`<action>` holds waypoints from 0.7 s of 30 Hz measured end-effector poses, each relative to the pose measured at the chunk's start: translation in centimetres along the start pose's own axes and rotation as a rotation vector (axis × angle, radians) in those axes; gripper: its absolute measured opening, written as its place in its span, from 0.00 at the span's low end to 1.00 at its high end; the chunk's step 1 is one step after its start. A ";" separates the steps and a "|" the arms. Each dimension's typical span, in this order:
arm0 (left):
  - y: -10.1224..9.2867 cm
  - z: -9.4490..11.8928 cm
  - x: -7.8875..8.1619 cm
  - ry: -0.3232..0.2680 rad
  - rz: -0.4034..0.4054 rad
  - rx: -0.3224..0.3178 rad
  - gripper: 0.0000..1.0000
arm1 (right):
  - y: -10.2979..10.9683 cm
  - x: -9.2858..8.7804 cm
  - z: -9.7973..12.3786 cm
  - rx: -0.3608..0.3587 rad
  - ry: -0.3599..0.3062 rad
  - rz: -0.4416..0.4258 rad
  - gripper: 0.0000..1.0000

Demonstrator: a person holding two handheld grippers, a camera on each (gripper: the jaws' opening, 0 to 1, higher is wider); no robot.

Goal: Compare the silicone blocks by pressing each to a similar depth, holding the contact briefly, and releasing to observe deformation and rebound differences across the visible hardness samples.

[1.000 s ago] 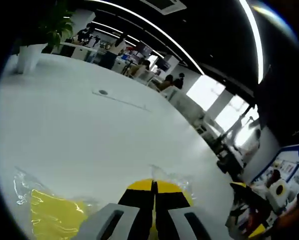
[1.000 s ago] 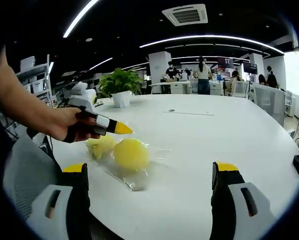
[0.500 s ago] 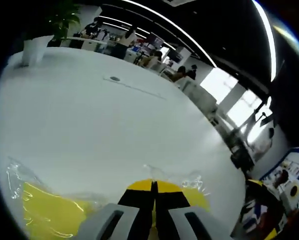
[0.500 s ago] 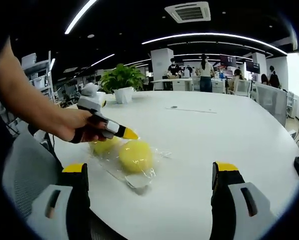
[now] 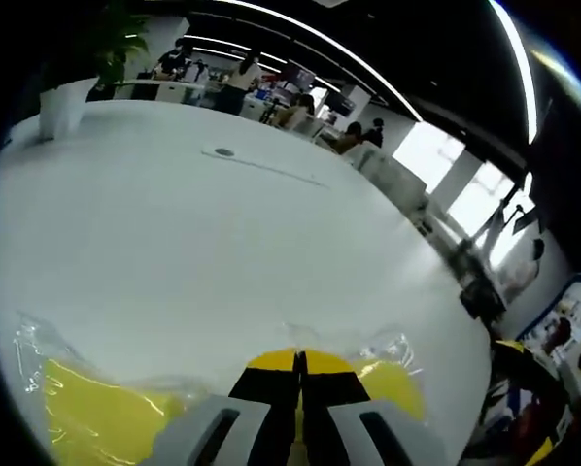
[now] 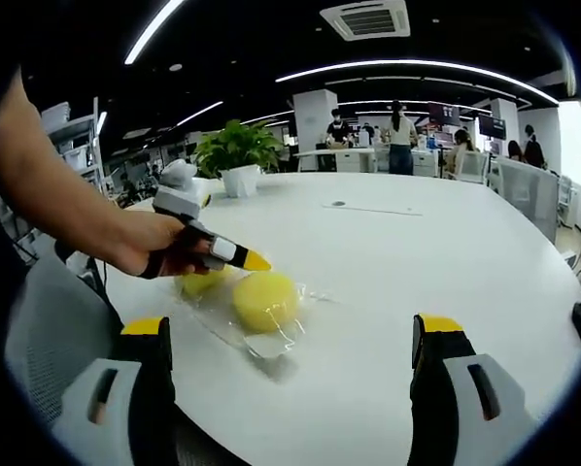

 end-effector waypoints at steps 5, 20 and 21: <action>-0.4 0.1 -0.4 -0.007 0.088 0.007 0.00 | -0.1 0.0 0.0 -0.005 -0.003 -0.004 0.96; -1.6 0.0 -1.3 -0.012 0.120 0.009 0.00 | -0.1 -0.2 0.0 -0.010 0.005 0.000 0.96; -1.6 0.0 -1.3 -0.008 0.112 0.005 0.00 | -0.1 -0.2 0.0 -0.009 0.006 -0.002 0.96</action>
Point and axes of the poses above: the point that each gripper's makers call its tool centre point, and the gripper's own axes: z roughly backward along the fingers, y roughly to its left, x roughly out of its top, the point moved 2 cm from there along z, roughly backward along the fingers, and after that the axes turned 4 degrees about -y, right-handed, at the moved point
